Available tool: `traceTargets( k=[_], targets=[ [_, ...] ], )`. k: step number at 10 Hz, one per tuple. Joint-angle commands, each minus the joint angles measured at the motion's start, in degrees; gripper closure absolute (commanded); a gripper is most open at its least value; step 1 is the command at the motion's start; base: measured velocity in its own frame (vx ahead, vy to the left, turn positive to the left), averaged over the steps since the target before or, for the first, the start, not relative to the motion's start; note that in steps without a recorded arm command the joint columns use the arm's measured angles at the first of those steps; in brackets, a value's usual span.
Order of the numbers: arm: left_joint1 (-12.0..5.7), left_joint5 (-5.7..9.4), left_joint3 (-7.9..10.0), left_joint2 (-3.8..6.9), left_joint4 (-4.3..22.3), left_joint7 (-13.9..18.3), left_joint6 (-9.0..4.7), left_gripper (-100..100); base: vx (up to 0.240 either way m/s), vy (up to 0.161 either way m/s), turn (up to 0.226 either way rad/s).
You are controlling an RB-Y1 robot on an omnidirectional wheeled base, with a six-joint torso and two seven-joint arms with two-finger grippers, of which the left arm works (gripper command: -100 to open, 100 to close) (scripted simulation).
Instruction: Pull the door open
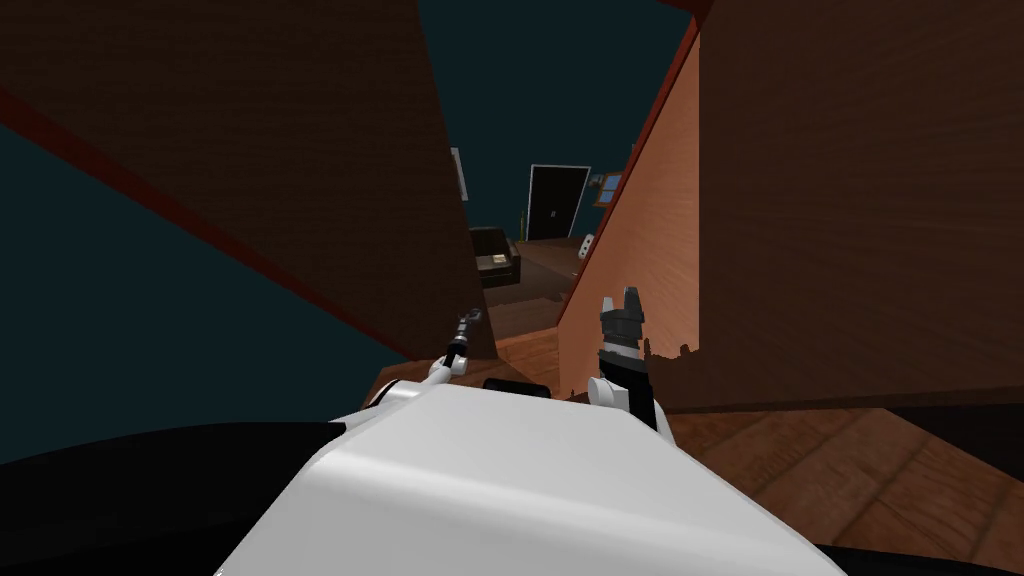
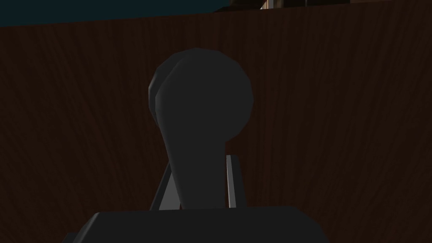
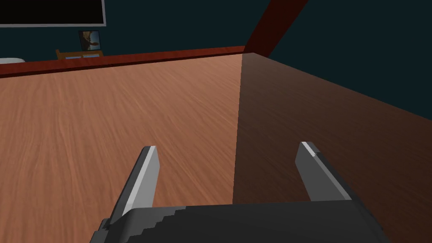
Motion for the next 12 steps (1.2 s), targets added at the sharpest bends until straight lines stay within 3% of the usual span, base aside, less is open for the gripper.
traceTargets(
  k=[1, 3, 5, 6, 11, 12],
  targets=[
    [0.58, -0.13, -0.26, 0.34, 0.63, 0.73, -0.6, 100, -0.156, 0.027, -0.172],
    [0.58, -0.13, -0.26, 0.34, 0.63, 0.73, -0.6, 100, -0.107, -0.003, -0.003],
    [1.83, -0.37, -0.79, 2.26, 1.01, 2.99, -2.05, 100, -0.179, -0.001, -0.207],
    [1.83, -0.37, -0.79, 2.26, 1.01, 2.99, -2.05, 100, -0.123, 0.0, -0.086],
    [5.09, -1.0, -2.17, 7.24, 1.98, 8.87, -5.86, 100, -0.097, -0.025, -0.155],
    [5.09, -1.0, -2.17, 7.24, 1.98, 8.87, -5.86, 100, -0.053, -0.018, -0.02]
  ],
)
